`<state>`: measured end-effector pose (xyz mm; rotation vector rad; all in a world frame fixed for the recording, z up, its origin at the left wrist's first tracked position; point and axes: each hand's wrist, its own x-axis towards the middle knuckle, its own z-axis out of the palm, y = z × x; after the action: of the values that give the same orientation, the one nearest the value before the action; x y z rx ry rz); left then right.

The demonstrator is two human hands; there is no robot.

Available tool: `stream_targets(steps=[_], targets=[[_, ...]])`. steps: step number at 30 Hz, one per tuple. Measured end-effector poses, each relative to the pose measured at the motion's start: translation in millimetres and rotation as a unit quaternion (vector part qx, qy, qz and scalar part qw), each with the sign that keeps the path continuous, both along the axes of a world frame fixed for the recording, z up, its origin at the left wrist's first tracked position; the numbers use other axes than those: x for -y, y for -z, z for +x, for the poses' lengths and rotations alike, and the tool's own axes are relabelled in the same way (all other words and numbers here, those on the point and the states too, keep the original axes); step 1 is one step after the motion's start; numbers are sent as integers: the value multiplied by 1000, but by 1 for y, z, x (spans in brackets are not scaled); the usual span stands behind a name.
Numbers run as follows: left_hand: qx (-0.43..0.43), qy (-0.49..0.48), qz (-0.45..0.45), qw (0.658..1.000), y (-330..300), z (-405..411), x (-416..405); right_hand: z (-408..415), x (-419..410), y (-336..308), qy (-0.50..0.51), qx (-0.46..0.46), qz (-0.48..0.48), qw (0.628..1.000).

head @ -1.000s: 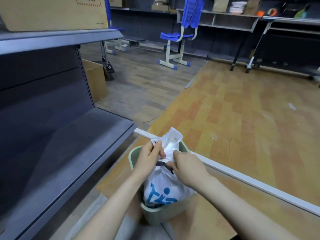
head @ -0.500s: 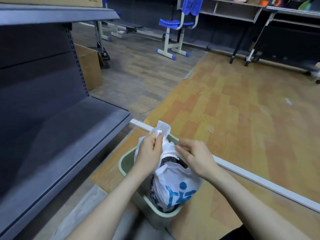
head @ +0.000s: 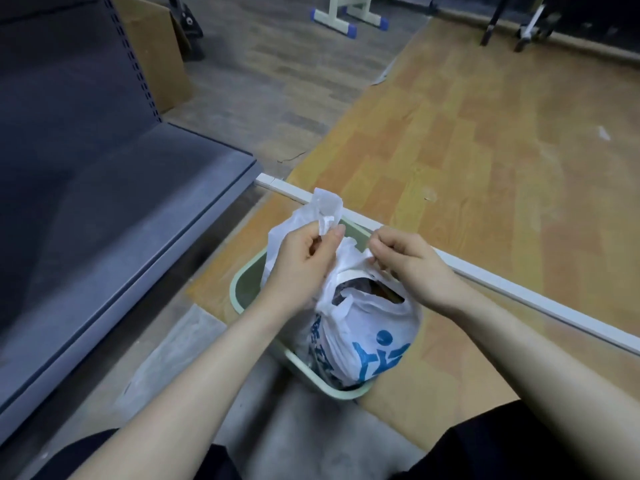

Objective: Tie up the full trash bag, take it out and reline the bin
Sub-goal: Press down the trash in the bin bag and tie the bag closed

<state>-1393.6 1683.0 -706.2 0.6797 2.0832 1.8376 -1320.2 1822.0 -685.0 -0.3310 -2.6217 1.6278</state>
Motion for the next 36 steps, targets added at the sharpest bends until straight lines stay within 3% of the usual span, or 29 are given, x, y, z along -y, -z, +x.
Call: stream_targets(steps=[6,11,15,18,23,28,36], targets=[[22,100,42,994,4,-10,18,0,19,-5,61,27,-180,981],[53,86,74,992,7,-7,23,0,30,0,126,2,-259,958],[80,61,88,991,8,-6,24,0,30,1,122,-9,-243,962],[61,54,90,993,7,-7,24,0,30,1,101,-9,-237,966],[3,17,85,996,7,-2,23,-7,37,4,150,-35,-265,952],[85,-29,135,987,5,-6,23,-10,39,9,114,-60,-187,974],[47,17,118,992,5,-8,21,-12,38,9,48,-62,-205,976]])
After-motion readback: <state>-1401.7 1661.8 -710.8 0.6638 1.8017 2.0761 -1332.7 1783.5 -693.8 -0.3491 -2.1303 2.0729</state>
